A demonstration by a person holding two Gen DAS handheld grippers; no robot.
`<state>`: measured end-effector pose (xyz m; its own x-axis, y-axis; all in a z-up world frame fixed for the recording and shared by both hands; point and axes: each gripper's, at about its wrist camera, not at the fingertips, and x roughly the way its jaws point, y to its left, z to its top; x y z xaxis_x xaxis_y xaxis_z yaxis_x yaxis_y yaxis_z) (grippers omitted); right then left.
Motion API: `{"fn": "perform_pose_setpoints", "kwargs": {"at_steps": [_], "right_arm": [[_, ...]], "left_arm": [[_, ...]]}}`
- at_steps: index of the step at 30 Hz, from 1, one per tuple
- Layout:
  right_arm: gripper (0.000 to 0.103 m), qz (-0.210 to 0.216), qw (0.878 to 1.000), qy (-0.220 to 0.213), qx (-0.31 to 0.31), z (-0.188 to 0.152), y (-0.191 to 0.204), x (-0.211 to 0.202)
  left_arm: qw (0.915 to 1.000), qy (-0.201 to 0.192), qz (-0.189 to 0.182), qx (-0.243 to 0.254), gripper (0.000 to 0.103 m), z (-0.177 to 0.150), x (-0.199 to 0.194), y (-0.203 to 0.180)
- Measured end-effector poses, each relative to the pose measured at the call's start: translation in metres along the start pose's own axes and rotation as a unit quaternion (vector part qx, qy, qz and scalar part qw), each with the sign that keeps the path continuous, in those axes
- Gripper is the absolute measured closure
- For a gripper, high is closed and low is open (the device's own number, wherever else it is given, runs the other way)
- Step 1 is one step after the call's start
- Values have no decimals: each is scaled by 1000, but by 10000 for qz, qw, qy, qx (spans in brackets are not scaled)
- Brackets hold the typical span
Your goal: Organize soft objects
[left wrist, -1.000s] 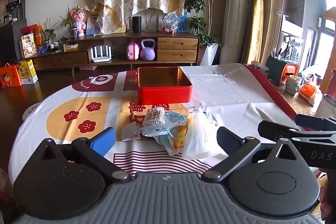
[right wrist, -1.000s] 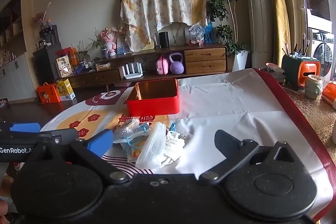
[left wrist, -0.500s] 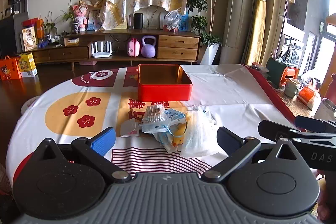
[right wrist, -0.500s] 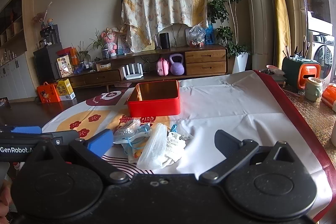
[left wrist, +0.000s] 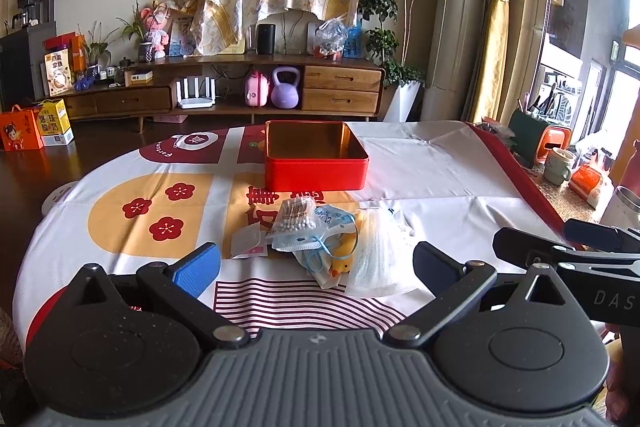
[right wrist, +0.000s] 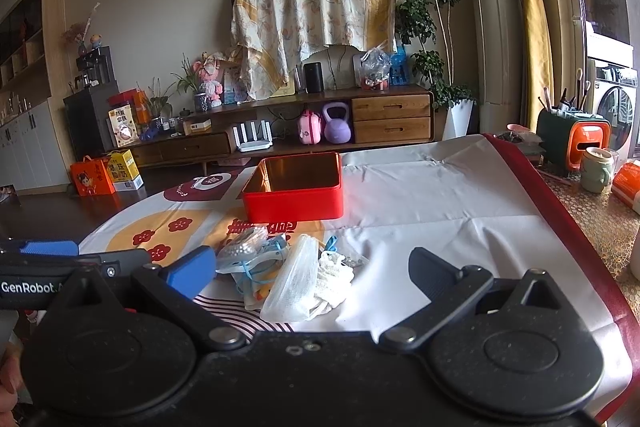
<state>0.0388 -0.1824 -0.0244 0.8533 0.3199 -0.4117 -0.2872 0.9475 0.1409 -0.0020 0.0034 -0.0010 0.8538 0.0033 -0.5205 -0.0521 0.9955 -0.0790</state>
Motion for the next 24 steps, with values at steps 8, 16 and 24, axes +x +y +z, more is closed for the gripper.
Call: {"fn": "perform_pose_setpoints", "kwargs": {"at_steps": [8,16,24], "right_arm": [[0,7,10000,5,-3,0,0,0],[0,80,10000,40,13,1,2,-1],[0,108,9999,41,20,6,3,-6]], "left_arm": [[10000,-6,-8,-23,0,0,-1,-1],[9999,11,60,-94,0,-1,-1,2],[9999,10,53,-124,0,-1,-1,4]]}}
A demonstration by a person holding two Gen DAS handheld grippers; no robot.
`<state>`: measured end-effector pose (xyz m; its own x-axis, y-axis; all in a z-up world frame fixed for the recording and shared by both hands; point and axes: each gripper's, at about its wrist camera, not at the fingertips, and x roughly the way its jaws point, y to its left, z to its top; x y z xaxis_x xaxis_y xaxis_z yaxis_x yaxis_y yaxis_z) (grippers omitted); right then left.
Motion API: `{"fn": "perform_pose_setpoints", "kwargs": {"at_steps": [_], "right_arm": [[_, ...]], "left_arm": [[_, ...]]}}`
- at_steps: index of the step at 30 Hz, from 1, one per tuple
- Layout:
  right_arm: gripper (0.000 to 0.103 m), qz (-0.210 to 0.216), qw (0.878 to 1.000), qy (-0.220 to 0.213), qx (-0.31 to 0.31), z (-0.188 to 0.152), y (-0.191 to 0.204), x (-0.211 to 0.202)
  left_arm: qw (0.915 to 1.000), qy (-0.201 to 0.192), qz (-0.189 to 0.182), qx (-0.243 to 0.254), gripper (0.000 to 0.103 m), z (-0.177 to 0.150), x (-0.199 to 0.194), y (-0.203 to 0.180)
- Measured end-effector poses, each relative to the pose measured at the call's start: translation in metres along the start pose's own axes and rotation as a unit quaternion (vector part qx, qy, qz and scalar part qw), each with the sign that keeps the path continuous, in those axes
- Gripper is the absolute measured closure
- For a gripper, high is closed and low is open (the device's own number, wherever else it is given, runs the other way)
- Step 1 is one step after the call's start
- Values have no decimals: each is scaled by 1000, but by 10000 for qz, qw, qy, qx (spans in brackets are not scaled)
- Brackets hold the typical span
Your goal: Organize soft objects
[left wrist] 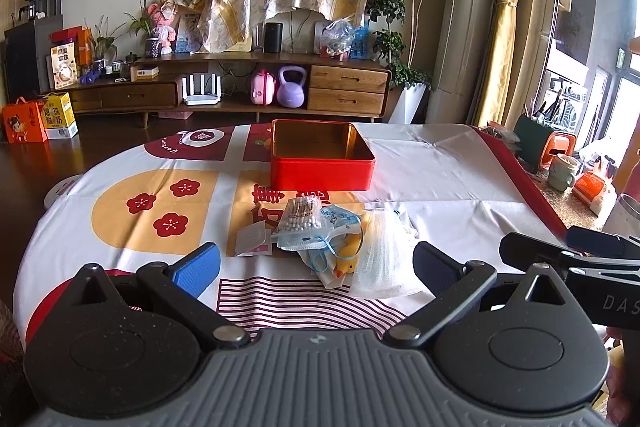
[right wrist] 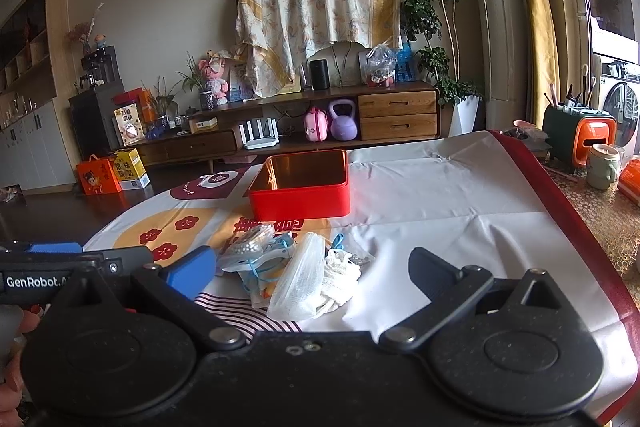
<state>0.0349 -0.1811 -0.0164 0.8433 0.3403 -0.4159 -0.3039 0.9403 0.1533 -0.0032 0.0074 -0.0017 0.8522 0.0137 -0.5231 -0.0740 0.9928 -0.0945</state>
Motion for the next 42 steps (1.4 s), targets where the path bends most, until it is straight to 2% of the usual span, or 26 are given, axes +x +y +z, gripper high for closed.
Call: {"fn": "perform_pose_setpoints", "kwargs": {"at_steps": [30,42], "right_arm": [[0,28,10000,-8,-23,0,1,2],[3,121,9998,66,-133,7,-5,32]], "left_arm": [[9998,-5,-208,-71,0,-1,6,4],[9998,-18,-190,-19,0,2,20,11]]}}
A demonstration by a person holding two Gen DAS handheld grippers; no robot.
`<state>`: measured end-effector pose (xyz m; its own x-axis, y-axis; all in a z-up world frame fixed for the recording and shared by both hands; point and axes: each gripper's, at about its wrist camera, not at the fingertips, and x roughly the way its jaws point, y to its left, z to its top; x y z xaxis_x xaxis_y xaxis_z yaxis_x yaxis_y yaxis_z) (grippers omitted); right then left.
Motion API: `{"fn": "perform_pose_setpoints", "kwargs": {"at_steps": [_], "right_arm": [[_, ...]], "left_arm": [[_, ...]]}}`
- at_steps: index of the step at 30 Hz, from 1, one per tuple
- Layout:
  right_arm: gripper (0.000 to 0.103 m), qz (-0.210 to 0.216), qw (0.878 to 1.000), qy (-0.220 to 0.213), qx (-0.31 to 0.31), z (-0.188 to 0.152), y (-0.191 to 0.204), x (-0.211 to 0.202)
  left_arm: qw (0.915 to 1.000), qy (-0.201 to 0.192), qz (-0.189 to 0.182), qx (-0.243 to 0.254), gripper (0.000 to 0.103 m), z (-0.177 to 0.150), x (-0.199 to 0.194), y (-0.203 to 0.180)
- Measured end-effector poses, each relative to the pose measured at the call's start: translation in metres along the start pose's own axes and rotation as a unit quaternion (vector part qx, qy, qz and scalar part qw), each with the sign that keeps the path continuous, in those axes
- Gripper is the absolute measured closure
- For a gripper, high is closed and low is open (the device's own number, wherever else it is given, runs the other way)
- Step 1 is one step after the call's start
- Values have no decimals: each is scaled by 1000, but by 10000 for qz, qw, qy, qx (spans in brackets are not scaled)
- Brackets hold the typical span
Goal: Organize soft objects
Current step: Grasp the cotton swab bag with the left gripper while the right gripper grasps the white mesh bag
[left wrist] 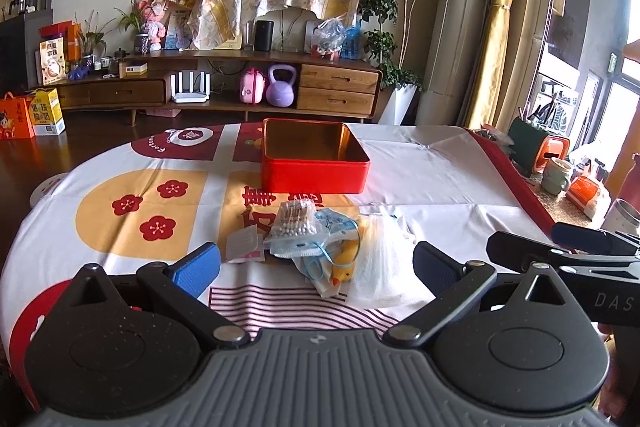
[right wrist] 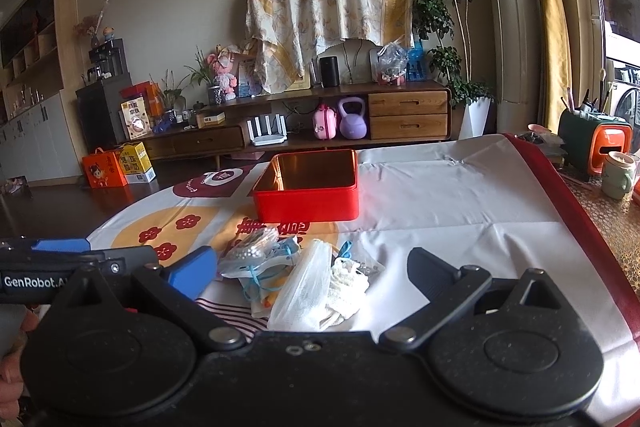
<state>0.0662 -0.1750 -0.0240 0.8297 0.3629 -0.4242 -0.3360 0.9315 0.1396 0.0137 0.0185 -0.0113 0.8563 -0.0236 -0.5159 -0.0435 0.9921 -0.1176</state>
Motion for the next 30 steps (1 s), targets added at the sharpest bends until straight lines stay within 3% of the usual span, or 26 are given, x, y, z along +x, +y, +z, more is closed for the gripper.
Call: {"fn": "perform_pose_setpoints", "kwargs": {"at_steps": [9,21,25,30], "right_arm": [[8,176,9987,399,-250,-1,-6,39],[21,409,9922,982,-649,-5,1,97],[26,442,9902,1110,-720,-6,3,114],[38,455,9877,1281,-767,-10,3,128]], "left_arm": [[9999,-45,130,-27,0,16,44,16],[9989,373,277,43,0,39,138,26],[9975,682,194,37,0,39,171,26],[9944,1044,163,23,11,36,205,30]]}}
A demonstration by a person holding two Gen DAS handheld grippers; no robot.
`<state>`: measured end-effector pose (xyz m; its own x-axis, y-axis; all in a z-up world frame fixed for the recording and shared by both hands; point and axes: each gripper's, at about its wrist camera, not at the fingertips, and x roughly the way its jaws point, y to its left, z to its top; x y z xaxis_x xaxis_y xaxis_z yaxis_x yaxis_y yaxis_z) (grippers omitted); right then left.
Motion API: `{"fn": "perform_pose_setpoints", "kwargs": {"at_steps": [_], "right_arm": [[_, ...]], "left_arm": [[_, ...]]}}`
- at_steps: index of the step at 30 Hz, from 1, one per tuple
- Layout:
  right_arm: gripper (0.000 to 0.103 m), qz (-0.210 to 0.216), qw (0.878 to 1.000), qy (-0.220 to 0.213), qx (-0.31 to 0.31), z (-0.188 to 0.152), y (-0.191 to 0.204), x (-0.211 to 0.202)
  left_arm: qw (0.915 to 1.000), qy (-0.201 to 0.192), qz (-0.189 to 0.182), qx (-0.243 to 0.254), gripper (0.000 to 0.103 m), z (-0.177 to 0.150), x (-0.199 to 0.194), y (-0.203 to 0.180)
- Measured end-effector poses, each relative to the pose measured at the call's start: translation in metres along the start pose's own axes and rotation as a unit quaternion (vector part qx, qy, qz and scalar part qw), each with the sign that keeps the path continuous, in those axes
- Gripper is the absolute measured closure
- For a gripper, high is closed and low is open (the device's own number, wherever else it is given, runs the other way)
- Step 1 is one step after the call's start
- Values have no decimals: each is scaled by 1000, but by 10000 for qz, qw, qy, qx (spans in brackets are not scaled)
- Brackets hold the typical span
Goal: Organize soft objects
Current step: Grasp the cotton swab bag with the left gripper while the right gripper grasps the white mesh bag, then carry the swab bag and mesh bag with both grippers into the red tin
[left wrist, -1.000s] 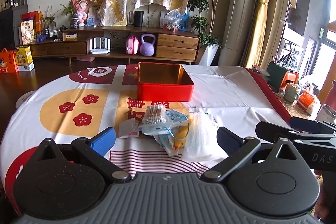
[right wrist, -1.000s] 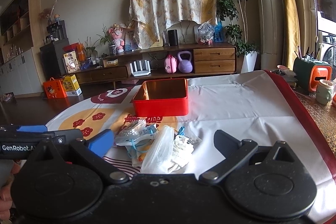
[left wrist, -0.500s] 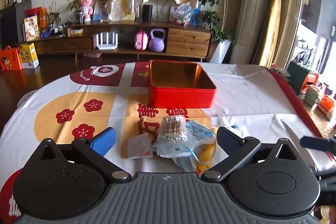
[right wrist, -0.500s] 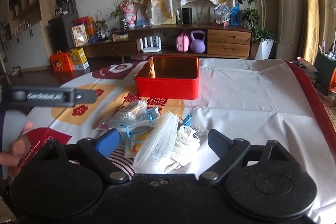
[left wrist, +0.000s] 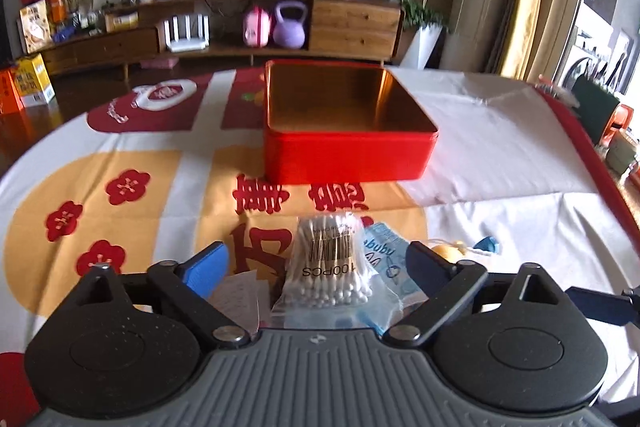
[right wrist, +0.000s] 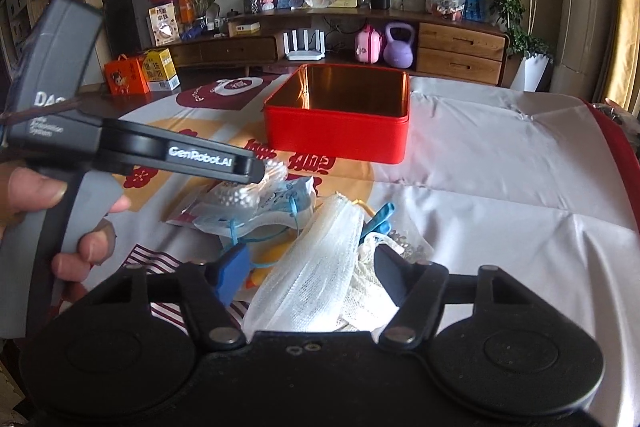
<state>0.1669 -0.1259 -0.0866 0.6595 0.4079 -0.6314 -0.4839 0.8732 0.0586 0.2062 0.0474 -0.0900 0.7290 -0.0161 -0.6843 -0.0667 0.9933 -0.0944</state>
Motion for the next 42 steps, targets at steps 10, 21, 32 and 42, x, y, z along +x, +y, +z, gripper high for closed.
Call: {"fn": "perform_pose_setpoints", "kwargs": {"at_steps": [10,21,32,42], "right_arm": [[54,-76,9998,179,1,1,-4,19],[79,-132,9998,151,-6,2,-4,20],[99,-106,9998,-116,120,7,-9,3],[99,15,9993,-266,264,23,-14,-20]], "left_arm": [[9982,521,-173,-255,35,3,36,10],[9975,586,-272,-293,61,4,40,9],[9991,366,-93,-193,64,4,21,8],[9998,182,-104,-62,64,9,-17,2]]}}
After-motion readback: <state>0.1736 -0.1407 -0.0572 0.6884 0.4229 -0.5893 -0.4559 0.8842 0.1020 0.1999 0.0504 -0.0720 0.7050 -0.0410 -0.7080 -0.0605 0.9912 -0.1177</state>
